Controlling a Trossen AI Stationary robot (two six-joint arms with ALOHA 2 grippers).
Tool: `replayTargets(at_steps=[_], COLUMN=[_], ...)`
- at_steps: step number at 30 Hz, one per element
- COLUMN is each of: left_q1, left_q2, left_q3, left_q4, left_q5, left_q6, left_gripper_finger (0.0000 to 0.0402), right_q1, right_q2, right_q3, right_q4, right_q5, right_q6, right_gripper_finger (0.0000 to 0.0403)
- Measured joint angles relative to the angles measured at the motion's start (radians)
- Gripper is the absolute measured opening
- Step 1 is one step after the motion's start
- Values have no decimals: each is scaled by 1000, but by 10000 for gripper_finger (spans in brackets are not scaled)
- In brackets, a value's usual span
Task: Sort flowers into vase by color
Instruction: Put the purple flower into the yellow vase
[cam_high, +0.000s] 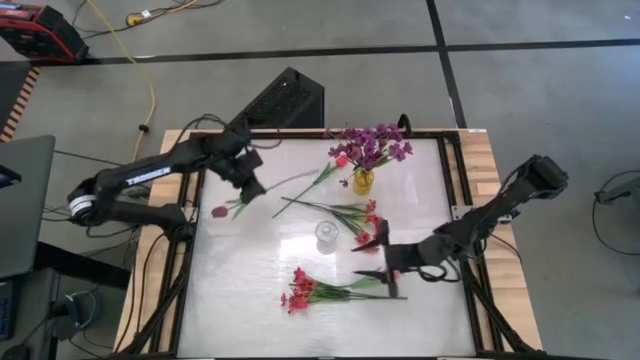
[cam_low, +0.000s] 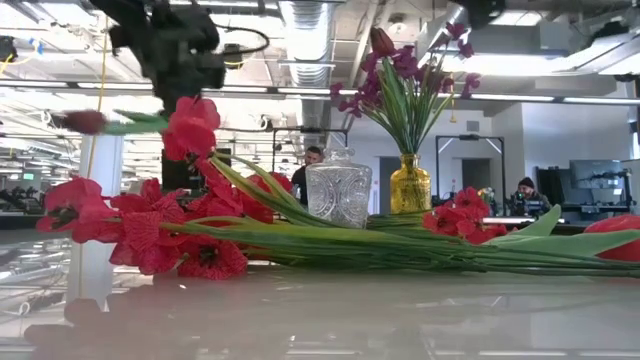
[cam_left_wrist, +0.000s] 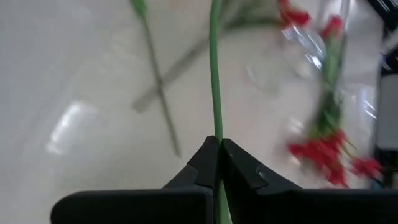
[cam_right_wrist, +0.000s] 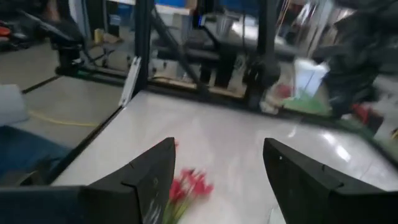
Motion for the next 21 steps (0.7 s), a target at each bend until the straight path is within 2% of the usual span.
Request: replayTargets(at_steps=[4,8,15,21], left_q1=[-121,-281,-540,-647], left_q2=[-57,-73,-51,-30], left_q3=[0,1,1,3], left_q4=[-61,-59,41,71], left_q5=[-6,-47,-213,-294], left_q6=[-131,-301,-616,-752], left_gripper_finger=[0,0,0,0], right_q1=[-49,-85,-95,-105], right_q2=[110,257,511,667], right_q3=[96,260,623,895], right_q4=[-2,-79,-428,-708], right_q5=[-11,3,134,203], right_q6=[-49,-58,-115,-115], right_gripper_finger=[269,269,269,269])
